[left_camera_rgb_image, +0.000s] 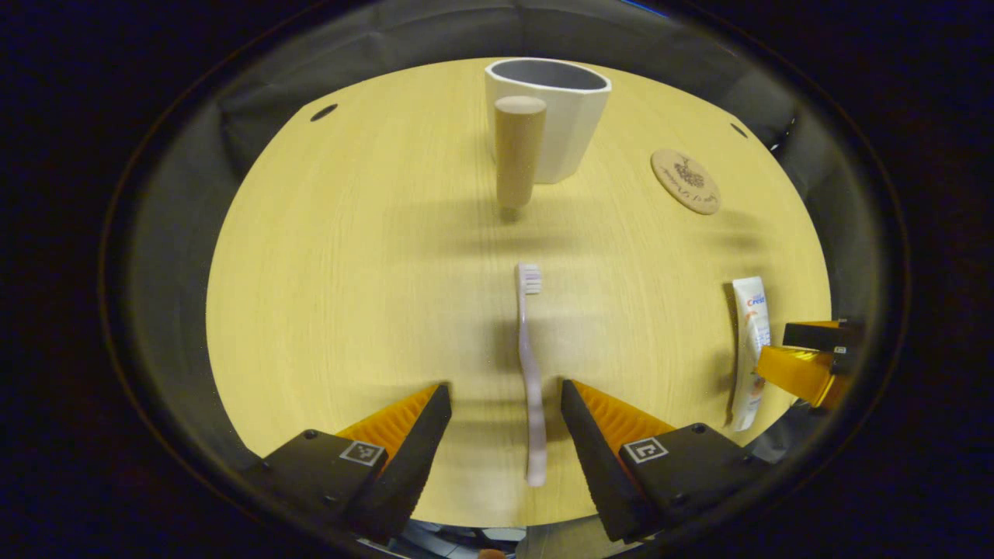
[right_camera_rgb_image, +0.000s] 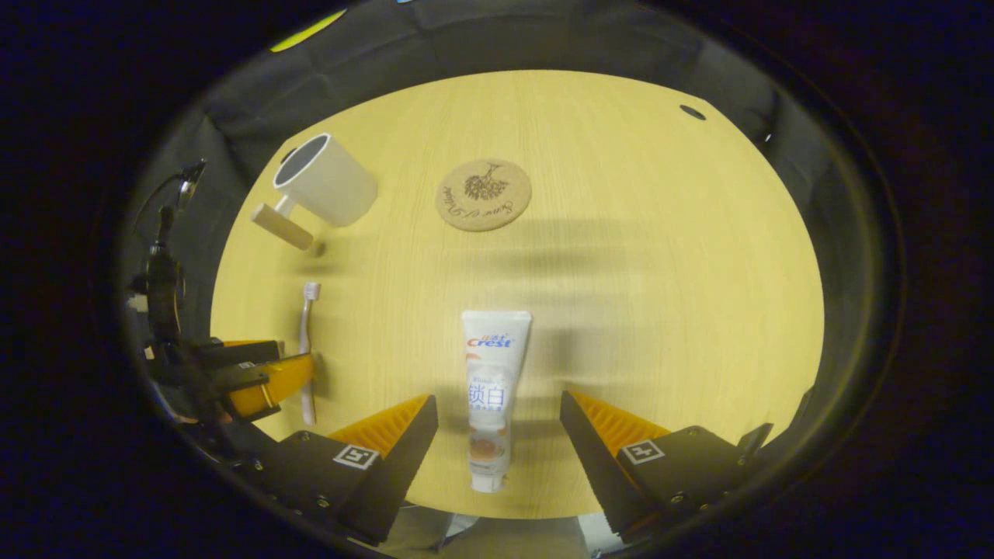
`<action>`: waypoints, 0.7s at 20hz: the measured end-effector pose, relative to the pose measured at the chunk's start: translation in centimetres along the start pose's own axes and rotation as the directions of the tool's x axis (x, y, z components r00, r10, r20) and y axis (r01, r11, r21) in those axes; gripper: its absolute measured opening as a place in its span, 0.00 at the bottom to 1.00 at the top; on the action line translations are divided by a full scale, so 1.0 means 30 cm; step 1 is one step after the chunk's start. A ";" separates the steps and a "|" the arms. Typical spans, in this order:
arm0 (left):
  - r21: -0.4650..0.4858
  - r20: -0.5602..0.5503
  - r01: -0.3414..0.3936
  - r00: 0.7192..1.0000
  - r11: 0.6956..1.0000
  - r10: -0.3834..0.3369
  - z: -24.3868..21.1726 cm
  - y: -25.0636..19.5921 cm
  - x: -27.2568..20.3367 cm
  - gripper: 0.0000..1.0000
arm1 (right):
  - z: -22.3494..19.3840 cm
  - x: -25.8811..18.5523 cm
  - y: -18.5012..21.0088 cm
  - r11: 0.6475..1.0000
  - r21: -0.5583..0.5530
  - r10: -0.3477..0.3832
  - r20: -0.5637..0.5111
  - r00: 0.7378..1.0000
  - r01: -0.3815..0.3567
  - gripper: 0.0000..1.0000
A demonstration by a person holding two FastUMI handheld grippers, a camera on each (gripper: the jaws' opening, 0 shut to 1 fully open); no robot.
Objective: Put the toothbrush and toothpaste on the desktop into the cup, then pick up the cup and place it on the coaster on the desktop.
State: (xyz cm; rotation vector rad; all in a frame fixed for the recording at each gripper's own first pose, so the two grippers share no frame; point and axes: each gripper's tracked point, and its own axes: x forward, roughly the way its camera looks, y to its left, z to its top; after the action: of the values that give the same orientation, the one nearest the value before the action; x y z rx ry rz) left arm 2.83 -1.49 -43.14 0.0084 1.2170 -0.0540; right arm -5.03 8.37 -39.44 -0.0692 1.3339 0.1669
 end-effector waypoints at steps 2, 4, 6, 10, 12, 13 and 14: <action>-0.008 -0.015 -0.003 1.000 1.000 0.003 -0.005 -0.001 0.013 0.96 | -0.013 0.025 -0.001 1.000 -0.016 -0.016 -0.018 1.000 0.016 0.96; -0.009 -0.015 -0.002 1.000 1.000 0.002 0.004 -0.002 0.012 0.95 | -0.029 0.040 -0.006 0.999 -0.024 -0.026 -0.036 0.999 0.025 0.97; -0.005 -0.022 0.002 1.000 1.000 -0.002 0.004 -0.006 0.013 0.95 | -0.048 0.062 -0.009 0.999 -0.028 -0.032 -0.053 0.998 0.031 0.96; -0.013 -0.041 0.008 0.999 1.000 -0.009 0.004 -0.004 0.016 0.96 | -0.075 0.080 -0.028 0.997 -0.053 -0.068 -0.080 0.994 0.064 0.95; -0.010 -0.052 0.009 0.999 1.000 -0.010 0.008 -0.004 0.015 0.92 | -0.089 0.084 -0.030 0.995 -0.043 -0.098 -0.113 0.989 0.094 0.94; -0.012 -0.056 0.009 0.998 1.000 -0.010 0.008 -0.003 0.017 0.96 | -0.101 0.085 -0.031 0.993 -0.042 -0.117 -0.141 0.983 0.112 0.95; -0.013 -0.059 0.009 0.998 1.000 -0.010 0.009 -0.003 0.016 0.92 | -0.102 0.078 -0.028 0.991 -0.043 -0.129 -0.155 0.979 0.124 0.97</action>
State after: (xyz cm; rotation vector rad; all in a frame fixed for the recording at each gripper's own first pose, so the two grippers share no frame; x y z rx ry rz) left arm 3.26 -1.60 -43.50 -0.0068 1.2760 -0.0551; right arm -7.32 7.28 -42.46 -0.1985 1.4800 0.0768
